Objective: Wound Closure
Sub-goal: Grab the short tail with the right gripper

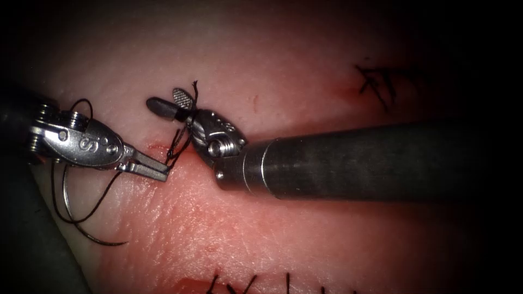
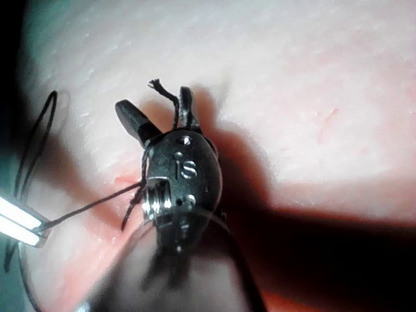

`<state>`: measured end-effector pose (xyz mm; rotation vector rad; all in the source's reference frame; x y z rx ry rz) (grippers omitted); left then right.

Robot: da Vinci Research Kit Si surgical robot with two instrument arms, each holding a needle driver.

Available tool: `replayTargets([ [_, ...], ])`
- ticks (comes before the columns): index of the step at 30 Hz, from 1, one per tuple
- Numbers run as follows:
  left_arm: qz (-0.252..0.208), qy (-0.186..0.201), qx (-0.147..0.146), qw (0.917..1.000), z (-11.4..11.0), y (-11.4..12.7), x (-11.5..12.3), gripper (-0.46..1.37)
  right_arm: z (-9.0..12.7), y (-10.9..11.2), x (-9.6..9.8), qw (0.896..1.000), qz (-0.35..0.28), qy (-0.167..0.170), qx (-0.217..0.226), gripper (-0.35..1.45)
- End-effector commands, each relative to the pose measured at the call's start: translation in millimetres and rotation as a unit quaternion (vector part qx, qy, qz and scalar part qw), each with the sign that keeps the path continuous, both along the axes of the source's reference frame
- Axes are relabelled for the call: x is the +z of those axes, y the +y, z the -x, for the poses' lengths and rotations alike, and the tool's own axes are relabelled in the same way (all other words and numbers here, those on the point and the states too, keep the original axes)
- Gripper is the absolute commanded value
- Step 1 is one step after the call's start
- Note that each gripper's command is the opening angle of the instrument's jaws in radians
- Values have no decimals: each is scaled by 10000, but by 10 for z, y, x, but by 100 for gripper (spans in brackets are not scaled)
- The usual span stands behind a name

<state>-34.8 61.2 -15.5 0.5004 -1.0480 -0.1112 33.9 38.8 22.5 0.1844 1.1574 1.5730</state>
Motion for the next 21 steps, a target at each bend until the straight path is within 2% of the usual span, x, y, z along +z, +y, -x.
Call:
replayTargets([
  [1, 0, 3, -3, 10000, 0, 1, 0, -35, 0, 0, 0, 10000, 0, 4, -2, 98],
  [21, -9, 26, -23, 10000, 3, 2, -4, -35, 12, -4, -7, 10000, 54, -5, -83, 99],
])
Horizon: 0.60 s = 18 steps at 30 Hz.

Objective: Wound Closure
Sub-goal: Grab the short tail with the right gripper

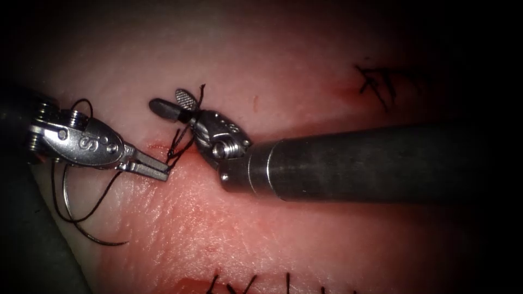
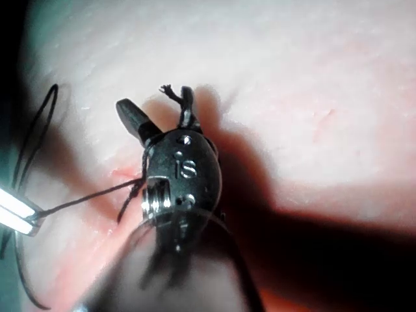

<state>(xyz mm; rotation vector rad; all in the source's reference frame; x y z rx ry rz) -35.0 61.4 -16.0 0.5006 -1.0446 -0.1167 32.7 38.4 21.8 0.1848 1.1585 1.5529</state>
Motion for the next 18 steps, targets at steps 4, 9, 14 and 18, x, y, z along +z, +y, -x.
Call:
replayTargets([
  [4, 4, 5, -9, 10000, 1, 0, 1, -35, 5, -2, -1, 10000, 25, -8, -27, 99],
  [9, -21, 16, -28, 10000, 3, -1, 0, -35, 9, -4, -2, 10000, 24, -11, -29, 99],
  [14, 31, 4, -10, 10000, 5, -1, 0, -35, 9, -4, -2, 10000, 23, -33, -10, 100],
  [18, 58, -1, -3, 10000, 7, -2, 0, -35, 12, -6, -3, 10000, 22, -49, 0, 100],
])
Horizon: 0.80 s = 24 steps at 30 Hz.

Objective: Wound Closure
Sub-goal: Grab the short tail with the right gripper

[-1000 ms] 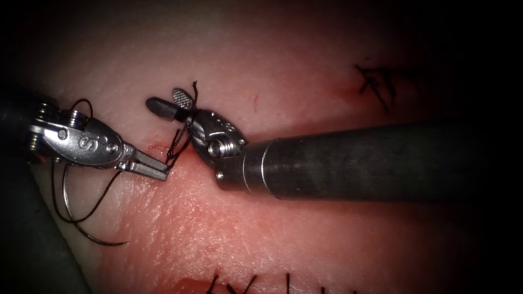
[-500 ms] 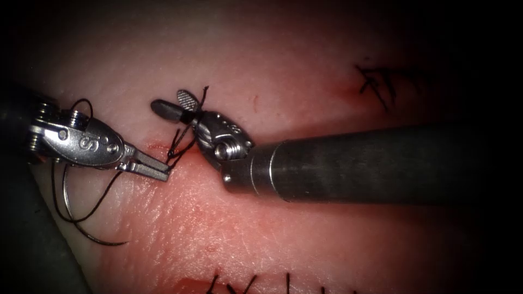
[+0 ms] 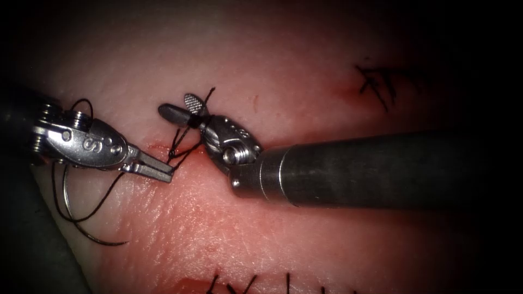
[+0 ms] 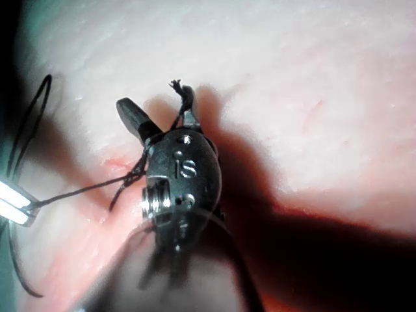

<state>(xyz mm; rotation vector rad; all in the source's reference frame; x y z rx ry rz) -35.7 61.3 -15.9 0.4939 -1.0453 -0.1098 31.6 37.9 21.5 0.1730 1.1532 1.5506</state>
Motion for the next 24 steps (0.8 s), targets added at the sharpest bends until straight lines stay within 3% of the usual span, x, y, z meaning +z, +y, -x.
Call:
replayTargets([
  [1, 14, 6, -15, 10000, 0, 0, 0, -35, 1, 0, 0, 10000, 1, -3, 3, 100],
  [24, 39, -1, -4, 10000, 1, -2, -2, -35, 21, -4, -15, 9998, 47, -163, 77, 98],
])
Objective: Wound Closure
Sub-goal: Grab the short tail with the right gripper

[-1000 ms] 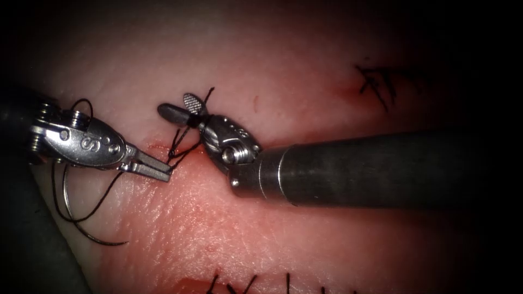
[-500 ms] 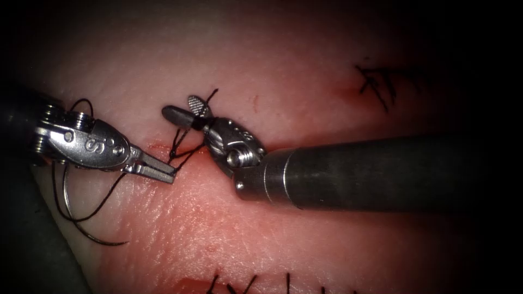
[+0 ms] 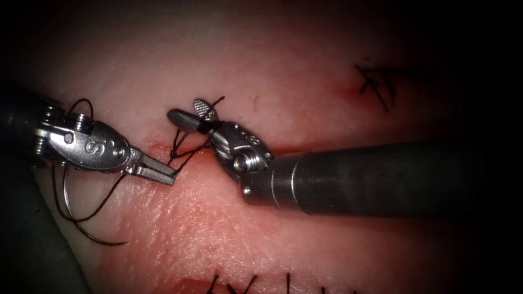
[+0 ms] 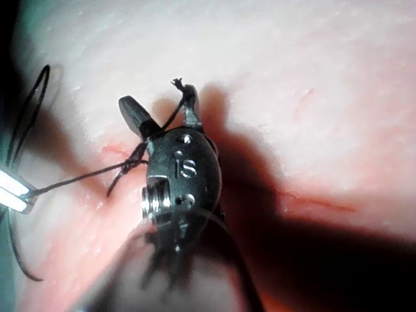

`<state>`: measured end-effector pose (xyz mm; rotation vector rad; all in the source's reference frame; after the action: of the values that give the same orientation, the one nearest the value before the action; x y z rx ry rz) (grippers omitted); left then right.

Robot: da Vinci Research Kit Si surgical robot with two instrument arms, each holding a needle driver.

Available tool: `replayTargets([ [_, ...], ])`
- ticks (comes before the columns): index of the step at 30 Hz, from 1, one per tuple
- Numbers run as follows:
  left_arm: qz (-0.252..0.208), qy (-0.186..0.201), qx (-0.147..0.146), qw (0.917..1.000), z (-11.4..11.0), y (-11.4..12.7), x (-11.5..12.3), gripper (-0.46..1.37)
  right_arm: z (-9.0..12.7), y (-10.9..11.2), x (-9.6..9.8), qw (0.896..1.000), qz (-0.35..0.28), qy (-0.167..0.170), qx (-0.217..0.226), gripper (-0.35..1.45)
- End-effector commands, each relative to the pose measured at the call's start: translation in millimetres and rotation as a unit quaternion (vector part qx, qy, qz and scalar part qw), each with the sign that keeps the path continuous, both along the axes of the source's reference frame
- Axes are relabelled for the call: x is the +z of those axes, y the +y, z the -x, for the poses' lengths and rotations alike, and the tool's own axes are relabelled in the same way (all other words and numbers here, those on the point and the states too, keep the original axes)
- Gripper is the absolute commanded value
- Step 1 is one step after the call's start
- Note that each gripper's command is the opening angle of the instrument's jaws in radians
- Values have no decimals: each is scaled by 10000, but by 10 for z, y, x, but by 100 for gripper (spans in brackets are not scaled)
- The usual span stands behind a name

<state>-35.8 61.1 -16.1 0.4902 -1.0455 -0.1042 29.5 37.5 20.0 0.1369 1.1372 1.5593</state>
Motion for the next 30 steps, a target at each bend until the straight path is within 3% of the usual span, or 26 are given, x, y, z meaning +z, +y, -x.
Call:
replayTargets([
  [1, 11, 3, -17, 10000, 0, 0, 0, -35, 2, 1, -1, 10000, 35, -11, 27, 98],
  [9, 11, 3, -17, 10000, 0, 0, -1, -35, 12, 4, -12, 9995, 183, -86, 237, 90],
  [21, 25, 13, -23, 10000, -1, -2, -1, -35, 4, 8, -12, 9994, 232, -147, 216, 80],
  [22, 26, 13, -22, 10000, -1, -2, -1, -35, 5, 8, -12, 9994, 232, -146, 214, 69],
  [23, 26, 13, -22, 10000, -1, -3, -1, -35, 5, 7, -13, 9994, 249, -164, 199, 45],
  [25, 26, 11, -20, 10000, -2, -3, -1, -35, 6, 6, -13, 9992, 293, -212, 194, -35],
  [30, 27, 11, -17, 10000, -3, -3, -2, -35, 6, 8, -16, 9991, 281, -202, 250, -35],
])
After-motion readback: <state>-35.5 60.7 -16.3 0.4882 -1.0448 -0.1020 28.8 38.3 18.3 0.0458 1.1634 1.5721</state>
